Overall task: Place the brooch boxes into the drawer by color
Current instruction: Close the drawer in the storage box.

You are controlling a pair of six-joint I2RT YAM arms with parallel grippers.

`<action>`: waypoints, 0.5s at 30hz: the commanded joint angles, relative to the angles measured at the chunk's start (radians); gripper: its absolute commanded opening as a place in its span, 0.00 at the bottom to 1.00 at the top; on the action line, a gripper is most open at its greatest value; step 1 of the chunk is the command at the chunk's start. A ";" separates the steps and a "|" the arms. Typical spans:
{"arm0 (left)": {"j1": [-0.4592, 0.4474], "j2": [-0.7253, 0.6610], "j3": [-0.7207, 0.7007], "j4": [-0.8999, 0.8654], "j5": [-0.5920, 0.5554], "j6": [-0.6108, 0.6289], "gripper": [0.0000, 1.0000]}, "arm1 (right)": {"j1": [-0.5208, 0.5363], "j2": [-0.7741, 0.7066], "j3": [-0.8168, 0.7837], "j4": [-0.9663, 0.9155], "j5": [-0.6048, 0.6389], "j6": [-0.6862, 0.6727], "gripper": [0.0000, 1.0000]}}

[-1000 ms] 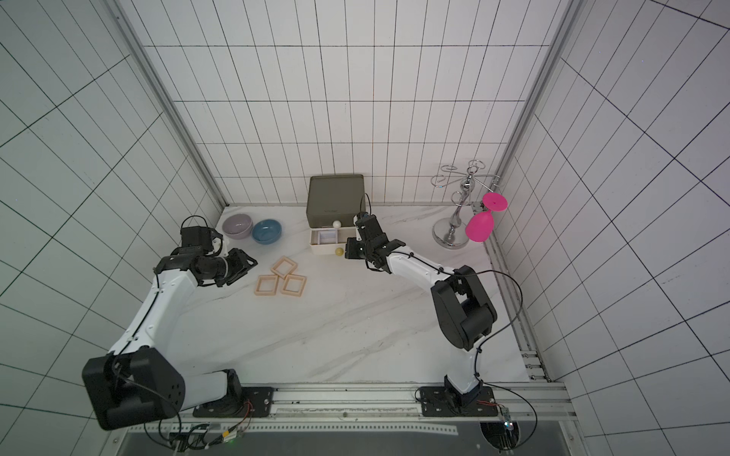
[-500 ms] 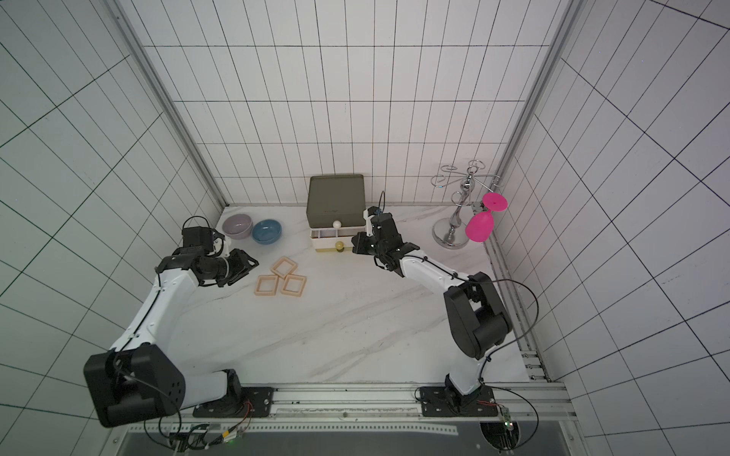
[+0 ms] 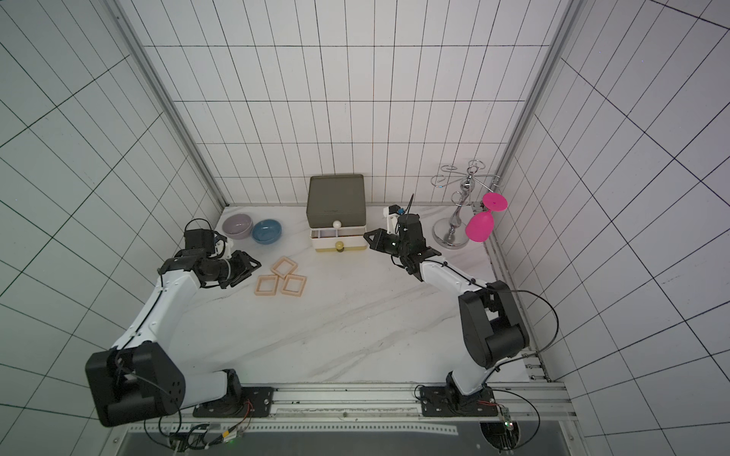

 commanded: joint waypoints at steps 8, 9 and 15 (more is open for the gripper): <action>0.004 0.017 -0.013 0.036 0.005 0.009 0.48 | -0.014 0.179 0.104 0.112 0.008 0.057 0.00; 0.004 0.020 -0.012 0.034 0.001 0.011 0.48 | -0.014 0.196 0.121 0.112 0.007 0.056 0.00; 0.004 0.030 -0.006 0.031 -0.004 0.017 0.48 | -0.024 0.258 0.190 0.139 0.001 0.083 0.00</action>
